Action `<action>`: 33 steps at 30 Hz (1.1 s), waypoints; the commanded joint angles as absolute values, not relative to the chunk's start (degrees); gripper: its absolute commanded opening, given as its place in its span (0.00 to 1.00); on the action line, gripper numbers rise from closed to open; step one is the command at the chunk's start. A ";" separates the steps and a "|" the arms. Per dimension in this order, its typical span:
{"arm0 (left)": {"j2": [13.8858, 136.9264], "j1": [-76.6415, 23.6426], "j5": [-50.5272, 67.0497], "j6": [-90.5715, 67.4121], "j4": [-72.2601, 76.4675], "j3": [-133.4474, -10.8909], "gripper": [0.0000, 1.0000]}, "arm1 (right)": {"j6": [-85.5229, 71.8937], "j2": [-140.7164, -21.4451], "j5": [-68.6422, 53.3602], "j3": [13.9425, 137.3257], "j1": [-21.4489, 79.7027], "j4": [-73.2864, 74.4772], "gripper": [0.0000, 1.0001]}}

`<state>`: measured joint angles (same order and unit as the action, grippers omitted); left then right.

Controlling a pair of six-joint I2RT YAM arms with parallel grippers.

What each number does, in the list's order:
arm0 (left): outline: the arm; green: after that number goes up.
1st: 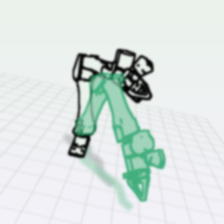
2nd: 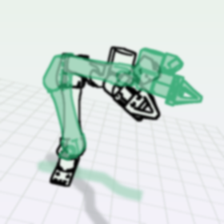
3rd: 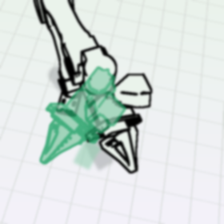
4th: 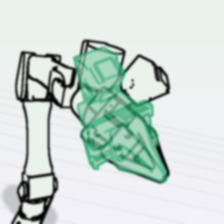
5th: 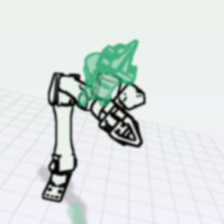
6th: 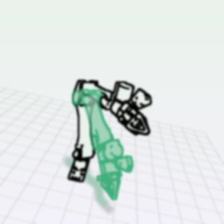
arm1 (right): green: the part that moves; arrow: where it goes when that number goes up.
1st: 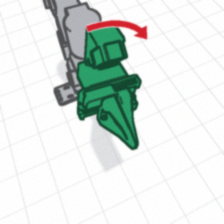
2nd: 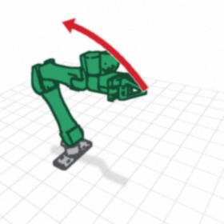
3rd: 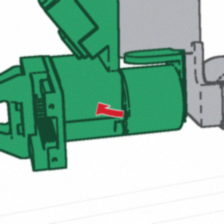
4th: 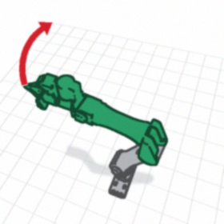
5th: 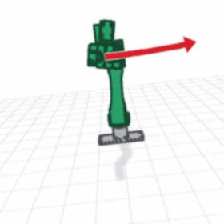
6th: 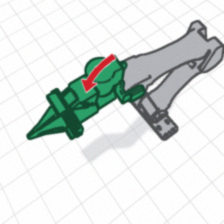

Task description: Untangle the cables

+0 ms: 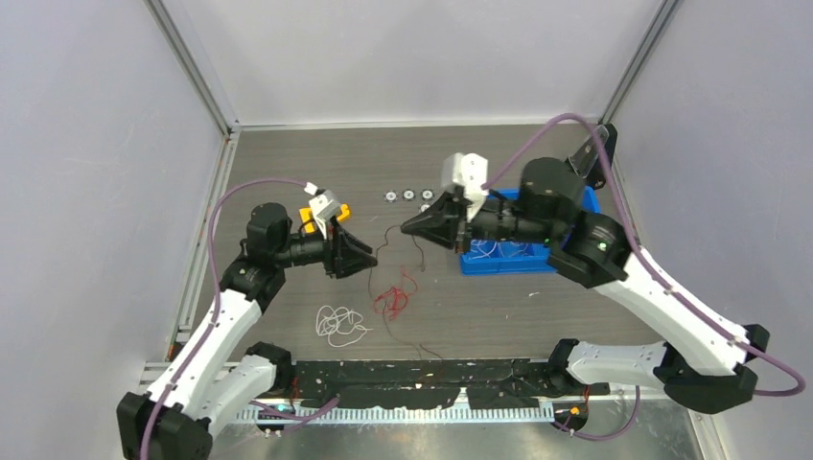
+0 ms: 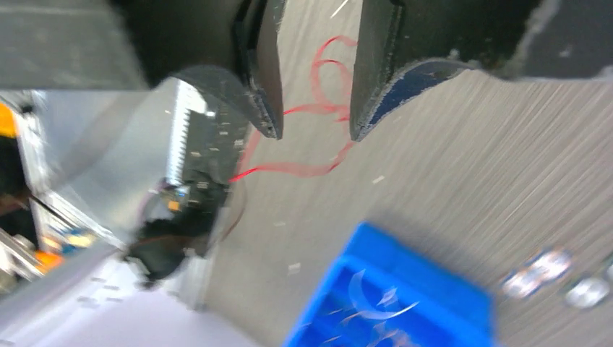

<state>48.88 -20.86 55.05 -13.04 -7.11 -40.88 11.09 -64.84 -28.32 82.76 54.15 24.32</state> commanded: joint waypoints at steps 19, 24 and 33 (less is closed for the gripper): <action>54.52 -6.86 31.71 -4.92 -18.33 -41.40 0.33 | 20.46 -48.19 -25.74 64.62 48.88 46.93 0.05; 50.80 -6.86 33.43 -4.64 -20.59 -41.83 0.36 | 24.23 -55.46 -31.94 57.70 49.12 40.34 0.05; 46.48 -6.86 33.39 -3.68 -24.71 -41.10 0.39 | 32.62 -74.97 -28.36 55.22 53.38 34.78 0.10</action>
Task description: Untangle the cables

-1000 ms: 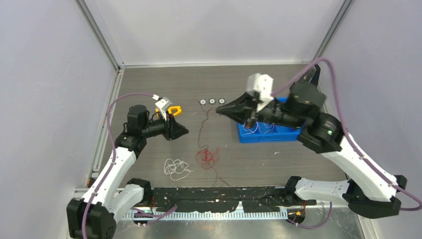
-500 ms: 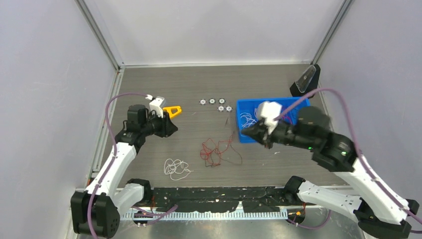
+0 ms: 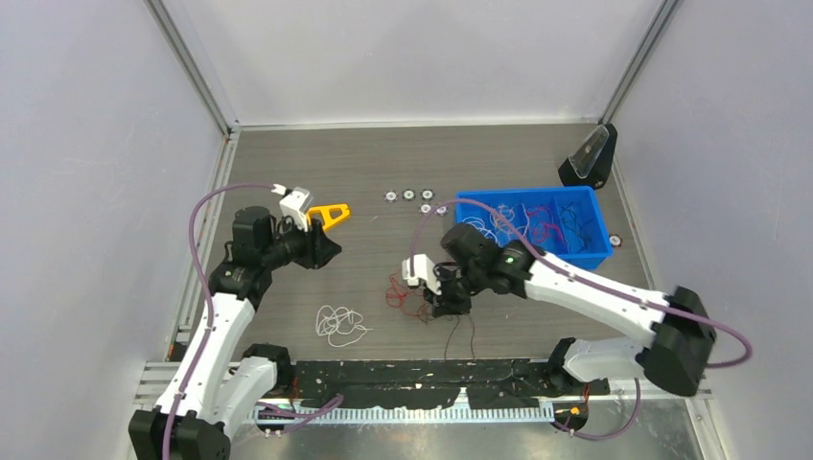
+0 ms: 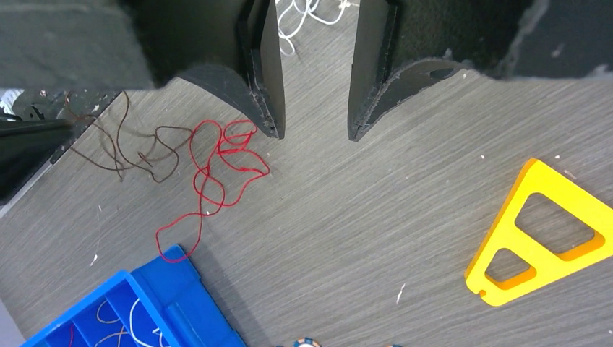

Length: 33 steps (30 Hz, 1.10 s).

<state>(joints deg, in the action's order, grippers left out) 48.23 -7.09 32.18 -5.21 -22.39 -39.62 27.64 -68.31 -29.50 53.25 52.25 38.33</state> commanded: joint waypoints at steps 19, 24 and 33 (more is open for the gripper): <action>45.31 -6.86 33.70 -2.90 -25.90 -40.91 0.43 | 44.22 -89.53 -15.37 50.72 53.43 30.90 0.88; 45.49 -6.87 33.66 -3.08 -26.05 -41.08 0.43 | 43.88 -94.06 -11.90 51.71 53.45 27.50 0.87; 45.25 -6.86 34.27 -2.65 -26.19 -42.78 0.42 | 42.29 -95.52 -13.19 55.33 51.55 37.28 0.06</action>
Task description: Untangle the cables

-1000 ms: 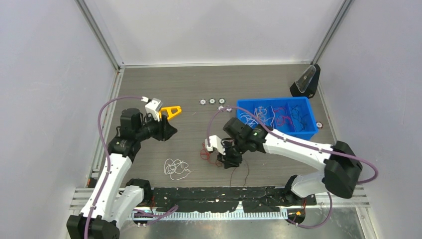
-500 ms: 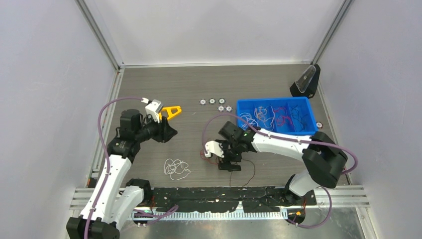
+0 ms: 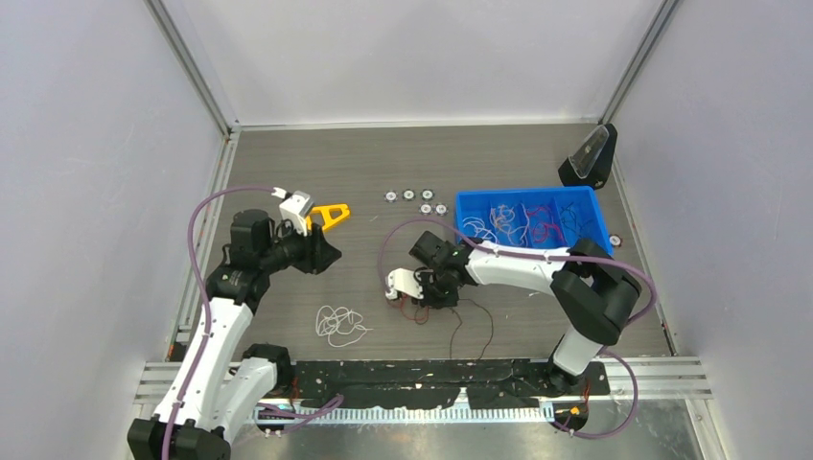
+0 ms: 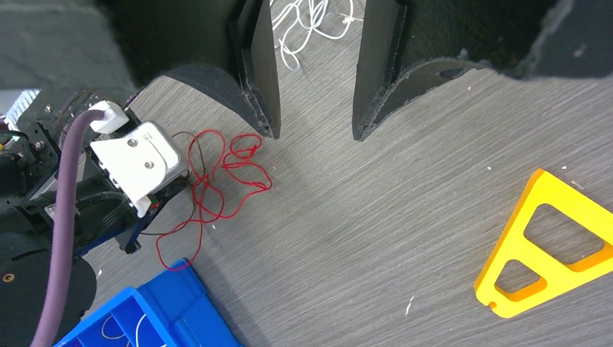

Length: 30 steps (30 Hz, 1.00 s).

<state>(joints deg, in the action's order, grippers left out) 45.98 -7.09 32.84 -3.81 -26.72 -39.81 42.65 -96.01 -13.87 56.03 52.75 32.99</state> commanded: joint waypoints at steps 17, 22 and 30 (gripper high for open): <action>46.88 -7.08 40.38 -3.61 -22.46 -45.13 0.41 | 34.02 -60.97 -22.34 84.75 31.25 58.66 0.05; 47.60 -8.08 42.21 -3.61 -21.18 -45.36 0.41 | 30.74 -65.63 -25.76 101.73 25.67 61.30 0.05; 48.57 -10.37 41.48 -3.52 -20.30 -44.84 0.41 | 32.83 -68.05 -33.60 80.28 33.83 62.91 0.06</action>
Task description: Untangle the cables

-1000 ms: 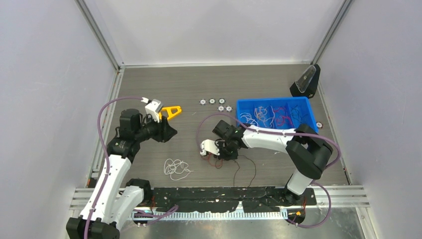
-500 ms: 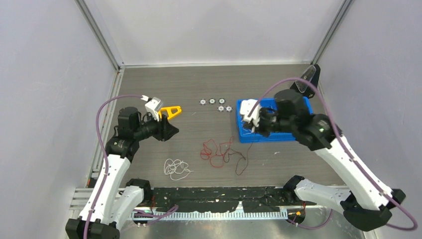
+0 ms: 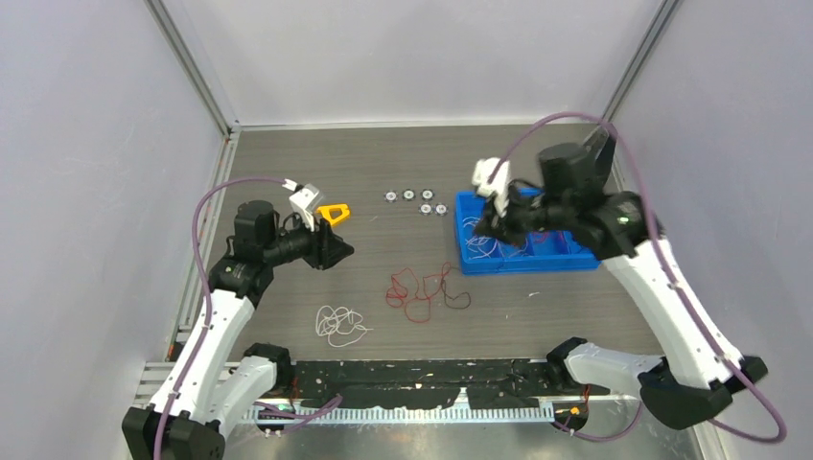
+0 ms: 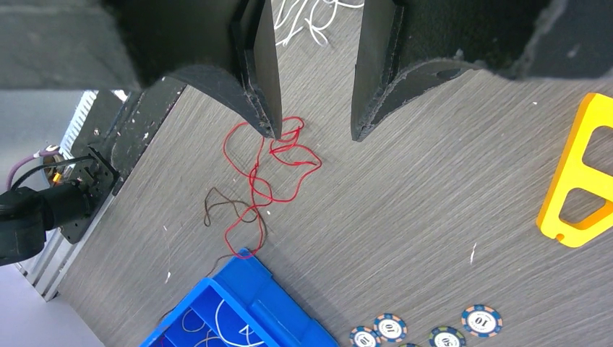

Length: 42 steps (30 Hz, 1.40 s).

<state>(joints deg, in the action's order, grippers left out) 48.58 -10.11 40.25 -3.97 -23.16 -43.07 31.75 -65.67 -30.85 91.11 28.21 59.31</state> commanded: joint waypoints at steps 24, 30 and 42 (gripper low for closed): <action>46.87 -10.46 39.55 -2.32 -23.91 -42.84 0.43 | 46.01 -75.76 -15.02 43.94 42.72 27.27 0.95; 46.83 -10.46 38.60 -1.47 -24.72 -42.92 0.43 | 48.68 -81.24 -18.81 44.76 42.77 24.65 0.95; 47.20 -10.46 37.33 -0.53 -24.46 -42.16 0.42 | 52.43 -95.89 -23.03 55.49 43.07 33.64 0.73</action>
